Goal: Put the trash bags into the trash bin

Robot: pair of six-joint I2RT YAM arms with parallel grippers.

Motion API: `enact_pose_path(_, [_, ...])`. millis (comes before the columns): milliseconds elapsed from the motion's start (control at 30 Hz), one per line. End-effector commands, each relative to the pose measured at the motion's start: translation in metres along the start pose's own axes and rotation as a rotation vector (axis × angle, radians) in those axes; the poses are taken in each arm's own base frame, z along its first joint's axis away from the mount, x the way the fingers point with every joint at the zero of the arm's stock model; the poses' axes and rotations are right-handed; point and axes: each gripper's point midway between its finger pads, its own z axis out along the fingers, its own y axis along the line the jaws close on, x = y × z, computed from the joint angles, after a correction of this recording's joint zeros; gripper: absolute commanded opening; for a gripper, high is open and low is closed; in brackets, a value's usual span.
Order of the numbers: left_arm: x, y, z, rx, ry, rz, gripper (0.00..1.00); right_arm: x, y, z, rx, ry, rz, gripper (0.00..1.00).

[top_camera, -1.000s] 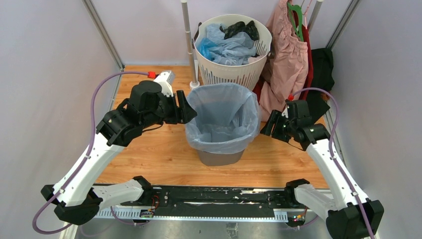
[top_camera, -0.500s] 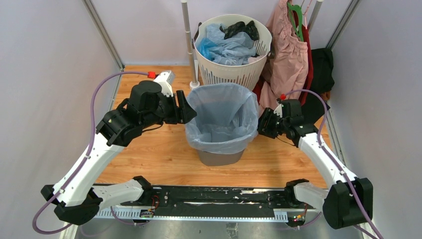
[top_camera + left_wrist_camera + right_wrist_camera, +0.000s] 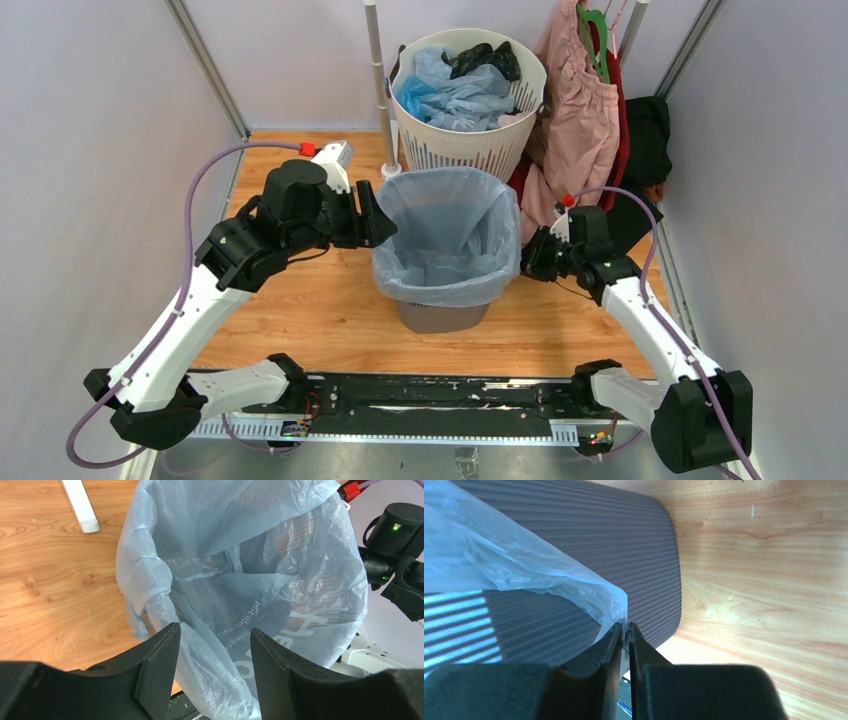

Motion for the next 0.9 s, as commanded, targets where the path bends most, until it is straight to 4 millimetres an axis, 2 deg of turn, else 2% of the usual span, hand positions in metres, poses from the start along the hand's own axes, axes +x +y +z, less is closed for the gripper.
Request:
enact_pose_path(0, [-0.003,-0.005,0.0,0.022,0.003,0.005,0.58,0.026,-0.008,-0.012,0.023,0.08,0.007,0.14])
enact_pose_path(267, [0.0,-0.004,0.002,0.026,0.007,-0.003,0.58,0.031,-0.005,-0.032,0.064,0.099,-0.024,0.13])
enact_pose_path(500, [0.0,-0.003,0.0,0.023,-0.001,-0.004,0.58,0.029,-0.008,-0.035,0.102,0.117,-0.049,0.14])
enact_pose_path(533, [0.0,-0.003,0.0,0.023,-0.002,-0.005,0.58,0.028,-0.009,-0.036,0.111,0.115,-0.055,0.17])
enact_pose_path(567, [-0.001,-0.003,-0.001,0.022,-0.005,-0.003,0.58,0.027,-0.011,-0.037,0.127,0.113,-0.06,0.23])
enact_pose_path(733, [-0.004,0.003,-0.006,0.0,-0.036,0.012,0.58,0.009,-0.007,-0.054,0.187,0.055,-0.123,0.63])
enact_pose_path(867, [-0.008,0.011,-0.012,-0.035,-0.066,0.036,0.61,-0.007,-0.001,-0.074,0.243,0.017,-0.169,0.71])
